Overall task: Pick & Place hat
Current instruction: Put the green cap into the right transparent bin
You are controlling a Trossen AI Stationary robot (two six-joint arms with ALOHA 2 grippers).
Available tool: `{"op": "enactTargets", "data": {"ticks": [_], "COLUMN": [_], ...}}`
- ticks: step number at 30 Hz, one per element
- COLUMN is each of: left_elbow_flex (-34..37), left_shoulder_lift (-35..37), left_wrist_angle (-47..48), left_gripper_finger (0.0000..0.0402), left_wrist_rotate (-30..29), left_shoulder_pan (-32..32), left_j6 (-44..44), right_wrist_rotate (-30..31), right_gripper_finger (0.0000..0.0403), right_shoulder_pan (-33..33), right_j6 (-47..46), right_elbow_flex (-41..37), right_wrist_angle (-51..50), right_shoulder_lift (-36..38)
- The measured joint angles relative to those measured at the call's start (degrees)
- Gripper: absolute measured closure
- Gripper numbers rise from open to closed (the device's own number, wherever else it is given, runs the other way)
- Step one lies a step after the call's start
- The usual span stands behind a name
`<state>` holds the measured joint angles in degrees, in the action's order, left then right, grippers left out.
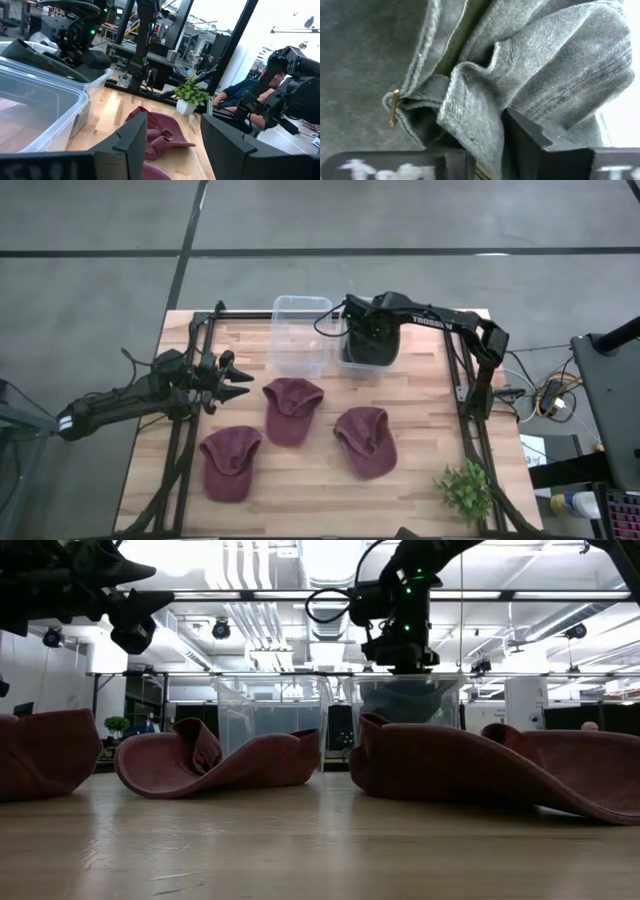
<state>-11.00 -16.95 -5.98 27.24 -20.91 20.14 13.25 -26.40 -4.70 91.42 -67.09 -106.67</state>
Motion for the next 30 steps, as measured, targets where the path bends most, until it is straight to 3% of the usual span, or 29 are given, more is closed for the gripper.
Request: {"op": "enactTargets", "data": {"ticks": [19, 30], "left_elbow_flex": [0.0, 0.0], "left_shoulder_lift": [-0.09, -0.09], "left_wrist_angle": [-0.02, 0.0], "left_gripper_finger": [0.0223, 0.0223], "left_wrist_rotate": [-0.17, -0.17], "left_shoulder_pan": [0.02, 0.02], "left_j6": [-0.57, -0.63], "right_wrist_rotate": [-2.89, -3.3], "right_gripper_finger": [0.0308, 0.0236], "right_shoulder_pan": [-1.74, -1.74], "right_j6": [3.39, 5.33], "right_elbow_flex": [0.71, 6.35], "right_wrist_angle": [-0.17, -2.6], "right_shoulder_lift": [-0.21, -0.11]}}
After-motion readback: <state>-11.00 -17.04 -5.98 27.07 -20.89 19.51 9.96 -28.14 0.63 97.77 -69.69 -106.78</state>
